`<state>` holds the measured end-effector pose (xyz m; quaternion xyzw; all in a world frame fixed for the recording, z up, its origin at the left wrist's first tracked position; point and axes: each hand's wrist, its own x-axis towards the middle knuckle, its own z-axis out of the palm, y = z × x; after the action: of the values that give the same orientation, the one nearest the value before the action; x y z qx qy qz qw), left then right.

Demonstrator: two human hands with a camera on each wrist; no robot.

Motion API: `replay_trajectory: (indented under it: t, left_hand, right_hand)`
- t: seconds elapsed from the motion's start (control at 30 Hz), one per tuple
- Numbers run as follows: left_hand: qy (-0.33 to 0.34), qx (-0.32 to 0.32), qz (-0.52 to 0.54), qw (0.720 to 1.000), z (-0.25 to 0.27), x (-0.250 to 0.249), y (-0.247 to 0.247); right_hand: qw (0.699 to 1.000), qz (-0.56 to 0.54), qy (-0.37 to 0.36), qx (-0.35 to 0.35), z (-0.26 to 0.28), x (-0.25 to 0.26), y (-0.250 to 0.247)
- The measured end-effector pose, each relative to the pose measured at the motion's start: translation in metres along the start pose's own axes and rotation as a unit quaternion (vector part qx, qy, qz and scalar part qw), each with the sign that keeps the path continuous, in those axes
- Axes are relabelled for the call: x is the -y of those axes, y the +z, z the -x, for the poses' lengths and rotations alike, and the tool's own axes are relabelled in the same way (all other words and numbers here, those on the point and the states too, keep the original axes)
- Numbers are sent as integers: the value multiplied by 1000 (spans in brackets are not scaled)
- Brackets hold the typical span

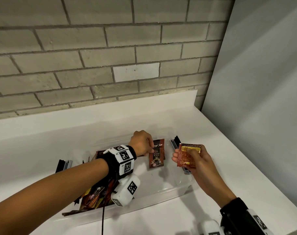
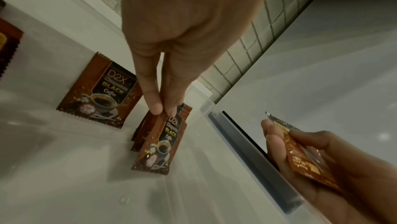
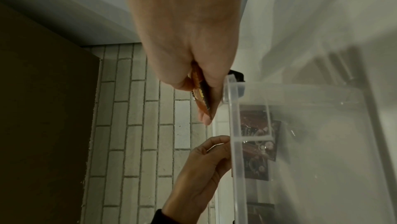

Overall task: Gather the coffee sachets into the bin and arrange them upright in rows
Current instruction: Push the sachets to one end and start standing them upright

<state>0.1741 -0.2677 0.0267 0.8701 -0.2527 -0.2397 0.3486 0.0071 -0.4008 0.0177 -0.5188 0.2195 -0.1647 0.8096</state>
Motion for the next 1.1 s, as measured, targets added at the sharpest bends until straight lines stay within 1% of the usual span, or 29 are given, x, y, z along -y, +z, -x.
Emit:
replay_trajectory:
  t: [0.1, 0.23, 0.47, 0.63, 0.7, 0.77, 0.8, 0.87, 0.93, 1.0, 1.03, 1.1]
  left_hand:
    - [-14, -8, 20, 1000, 0, -1, 1]
    - [-22, -15, 17, 999, -3, -1, 1]
    - [-8, -41, 15, 999, -3, 1, 0]
    - [-3, -45, 27, 999, 0, 1, -3]
    - [9, -47, 37, 998, 4, -1, -6]
    - [43, -51, 27, 997, 10, -7, -10]
    - [73, -47, 16, 996, 14, -11, -11]
    - [152, -21, -3, 988, 25, -21, -14]
    - [230, 15, -44, 972, 36, -28, -16]
    - [291, 49, -112, 949, 43, -32, -15]
    - [317, 60, -141, 936, 45, -32, -13]
    - [365, 61, -166, 914, 47, -31, -9]
  right_hand:
    - [1000, 1, 1, 2, 1, 1, 0]
    - [1000, -3, 0, 2, 1, 0, 0]
    - [1000, -2, 2, 8, 2, 1, -1]
    - [1000, 14, 2, 19, 3, 2, 0]
    - [999, 25, 3, 24, 5, 4, 2]
    - [999, 36, 7, 22, 6, 4, 4]
    - [999, 47, 9, 17, 6, 4, 4]
    - [997, 72, 13, 1, 4, 2, 4]
    - [996, 88, 16, -9, 2, 1, 6]
    - [994, 105, 15, -12, 2, 2, 8]
    - [993, 113, 15, -10, 2, 3, 9]
    - [991, 131, 16, 3, 3, 4, 12]
